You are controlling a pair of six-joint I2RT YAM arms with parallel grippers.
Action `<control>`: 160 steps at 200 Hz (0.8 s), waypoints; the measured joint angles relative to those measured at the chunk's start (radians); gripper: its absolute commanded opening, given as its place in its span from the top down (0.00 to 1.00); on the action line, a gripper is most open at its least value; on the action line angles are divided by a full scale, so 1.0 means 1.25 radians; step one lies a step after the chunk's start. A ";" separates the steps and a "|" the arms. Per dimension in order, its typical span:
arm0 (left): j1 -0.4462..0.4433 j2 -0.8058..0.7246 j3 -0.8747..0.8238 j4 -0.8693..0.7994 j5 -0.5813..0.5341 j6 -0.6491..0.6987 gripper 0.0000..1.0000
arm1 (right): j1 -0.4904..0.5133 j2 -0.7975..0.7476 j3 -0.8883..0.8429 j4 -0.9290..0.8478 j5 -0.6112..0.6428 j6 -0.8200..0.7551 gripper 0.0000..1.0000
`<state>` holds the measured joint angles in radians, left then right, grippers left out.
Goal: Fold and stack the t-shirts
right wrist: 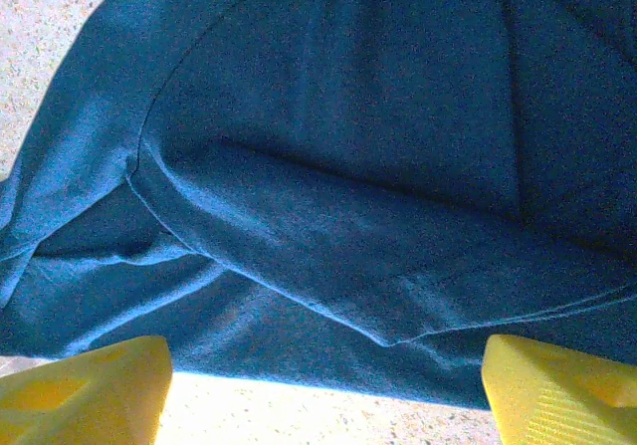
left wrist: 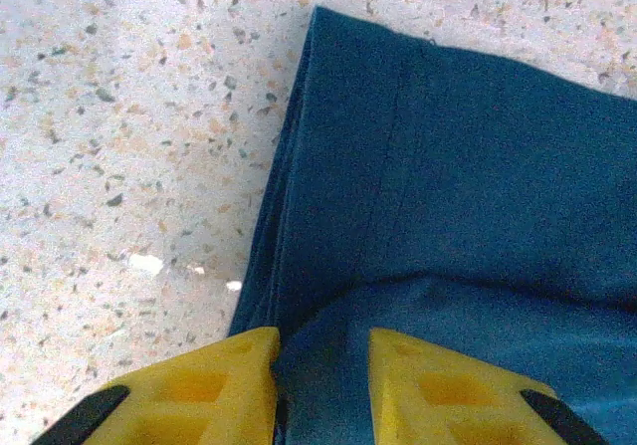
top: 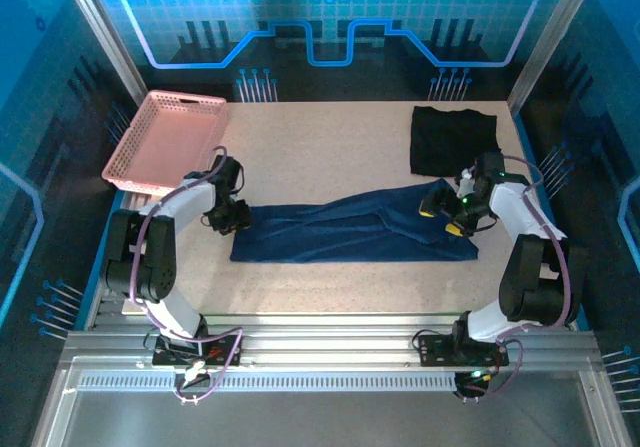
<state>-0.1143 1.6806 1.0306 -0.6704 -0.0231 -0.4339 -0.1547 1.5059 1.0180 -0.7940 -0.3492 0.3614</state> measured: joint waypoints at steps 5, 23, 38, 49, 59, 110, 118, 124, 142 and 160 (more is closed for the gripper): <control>0.000 0.006 0.003 0.000 0.000 0.000 0.74 | -0.001 0.000 0.000 0.000 0.000 -0.001 0.18; 0.000 0.019 0.013 0.001 0.000 0.008 0.82 | -0.005 0.001 -0.001 0.000 0.000 -0.004 0.18; 0.000 0.024 0.017 0.002 -0.002 0.014 0.90 | -0.010 0.001 -0.003 -0.001 0.000 -0.004 0.18; 0.000 0.025 0.018 0.002 -0.007 0.018 0.94 | -0.016 0.001 -0.004 -0.002 0.000 -0.005 0.18; -0.001 0.025 0.019 -0.001 -0.013 0.021 0.96 | -0.022 0.001 -0.004 -0.002 0.000 -0.006 0.18; -0.030 -0.049 0.040 -0.013 -0.043 0.039 0.98 | -0.060 0.008 -0.003 -0.021 0.041 0.001 0.18; -0.035 -0.072 0.044 -0.013 -0.045 0.041 0.98 | -0.072 0.008 -0.003 -0.022 0.049 0.004 0.19; -0.039 -0.089 0.046 -0.011 -0.045 0.042 0.98 | -0.080 0.008 -0.003 -0.023 0.053 0.006 0.19; -0.042 -0.121 0.052 -0.010 -0.045 0.042 0.99 | -0.095 0.016 0.000 -0.029 0.077 0.011 0.21; -0.042 -0.131 0.054 -0.007 -0.045 0.045 0.99 | -0.097 0.033 0.002 -0.034 0.093 0.013 0.23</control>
<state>-0.1669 1.5166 1.0981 -0.6788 -0.0792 -0.3782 -0.2764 1.5475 1.0210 -0.8368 -0.2329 0.3771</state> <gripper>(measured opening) 0.053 0.778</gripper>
